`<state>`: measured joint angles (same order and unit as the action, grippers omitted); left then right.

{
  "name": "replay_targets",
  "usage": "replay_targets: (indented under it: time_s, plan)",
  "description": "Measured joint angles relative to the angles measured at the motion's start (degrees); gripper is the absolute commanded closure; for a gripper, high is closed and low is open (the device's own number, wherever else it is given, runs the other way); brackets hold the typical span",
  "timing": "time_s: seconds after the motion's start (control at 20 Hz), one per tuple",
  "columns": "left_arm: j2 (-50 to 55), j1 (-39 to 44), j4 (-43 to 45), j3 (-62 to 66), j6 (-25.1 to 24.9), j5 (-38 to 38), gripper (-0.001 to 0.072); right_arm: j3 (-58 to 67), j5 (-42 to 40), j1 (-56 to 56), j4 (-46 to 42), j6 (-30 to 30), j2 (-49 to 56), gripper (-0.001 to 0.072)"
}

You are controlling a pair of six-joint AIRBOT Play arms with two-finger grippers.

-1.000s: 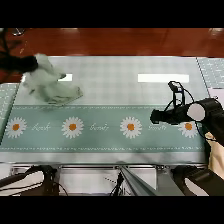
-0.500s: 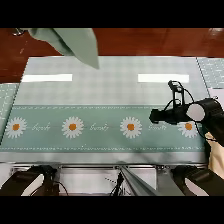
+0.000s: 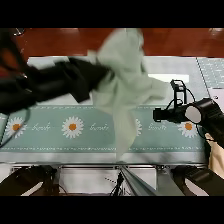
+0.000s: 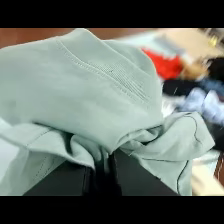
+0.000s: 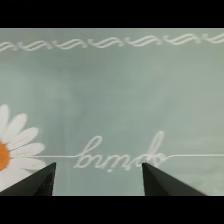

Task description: Fold the shirts.

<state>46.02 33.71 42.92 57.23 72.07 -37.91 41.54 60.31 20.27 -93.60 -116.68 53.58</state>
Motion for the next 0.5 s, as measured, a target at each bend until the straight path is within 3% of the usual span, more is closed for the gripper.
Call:
replay_targets:
  time_s: [0.25, 0.3, 0.35, 0.5]
  plan:
    - [0.87, 1.62, 1.18, -17.53, 4.46, -0.02, 0.0646, 0.0, 0.61, 0.0, -2.4, -2.29, 0.0, 0.0089]
    - [0.94, 1.7, 1.07, -19.47, 4.85, -0.09, 0.0457, 0.0, 0.55, 0.02, -2.4, -2.54, -0.02, 0.0089]
    - [1.03, 1.75, 0.98, -20.79, 5.05, -0.15, -0.0001, 0.0, 0.42, 0.0, -2.4, -2.6, 0.0, 0.0089]
    - [1.14, 0.94, 1.97, -21.73, 5.75, -1.88, 0.0005, 0.15, 0.15, -0.94, -2.36, -2.47, 0.0, 0.0088]
